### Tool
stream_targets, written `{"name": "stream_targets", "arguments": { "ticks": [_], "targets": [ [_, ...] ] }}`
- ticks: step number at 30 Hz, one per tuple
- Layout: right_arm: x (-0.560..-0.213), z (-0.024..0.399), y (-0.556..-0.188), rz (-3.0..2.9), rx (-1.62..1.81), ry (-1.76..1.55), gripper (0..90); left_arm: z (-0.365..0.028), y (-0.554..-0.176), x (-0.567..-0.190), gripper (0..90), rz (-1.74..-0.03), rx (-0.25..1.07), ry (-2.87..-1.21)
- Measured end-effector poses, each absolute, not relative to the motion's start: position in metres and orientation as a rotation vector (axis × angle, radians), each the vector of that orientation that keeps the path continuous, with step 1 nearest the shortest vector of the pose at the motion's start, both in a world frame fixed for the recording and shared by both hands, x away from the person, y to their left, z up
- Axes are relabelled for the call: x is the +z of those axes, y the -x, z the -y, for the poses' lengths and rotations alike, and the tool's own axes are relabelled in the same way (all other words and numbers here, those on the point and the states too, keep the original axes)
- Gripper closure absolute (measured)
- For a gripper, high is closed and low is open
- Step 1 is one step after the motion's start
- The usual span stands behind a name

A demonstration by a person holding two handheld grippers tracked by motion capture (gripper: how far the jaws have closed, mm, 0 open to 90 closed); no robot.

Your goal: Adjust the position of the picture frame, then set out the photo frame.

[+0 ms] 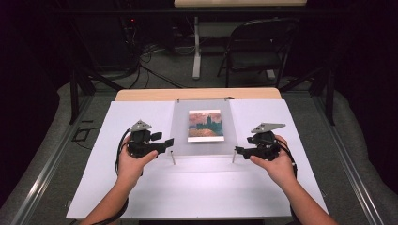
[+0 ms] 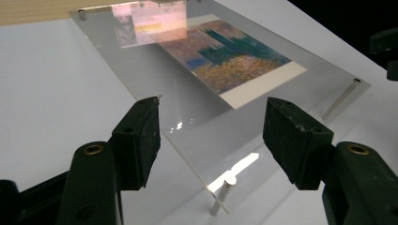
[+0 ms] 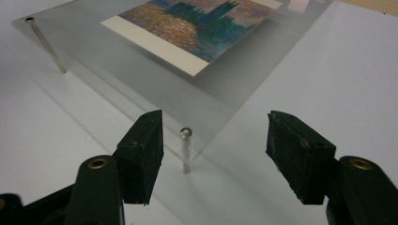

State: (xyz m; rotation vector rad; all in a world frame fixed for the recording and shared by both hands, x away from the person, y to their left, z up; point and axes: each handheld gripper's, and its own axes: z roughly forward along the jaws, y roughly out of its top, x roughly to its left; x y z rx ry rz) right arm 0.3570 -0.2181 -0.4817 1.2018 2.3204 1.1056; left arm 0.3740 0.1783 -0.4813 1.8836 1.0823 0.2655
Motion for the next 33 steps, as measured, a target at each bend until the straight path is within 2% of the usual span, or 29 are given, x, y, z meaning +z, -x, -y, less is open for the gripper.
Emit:
{"name": "stream_targets", "arguments": {
  "ticks": [10,21,27,33],
  "targets": [
    [-0.481,0.210,-0.400,-2.329,1.105,-1.218,36.7,-0.170,-0.410,-0.482,35.0,-1.105,0.260,-1.884],
    [-0.478,0.209,-0.448,-2.275,1.131,-1.351,36.2,-0.169,-0.451,-0.484,29.6,-1.217,0.289,-1.876],
    [-0.481,0.207,-0.463,-2.247,1.071,-1.361,35.9,-0.170,-0.465,-0.486,29.3,-1.272,0.313,-1.898],
    [-0.485,0.203,-0.477,-2.259,1.067,-1.370,36.2,-0.171,-0.480,-0.488,32.1,-1.305,0.277,-1.889]
  ]
}}
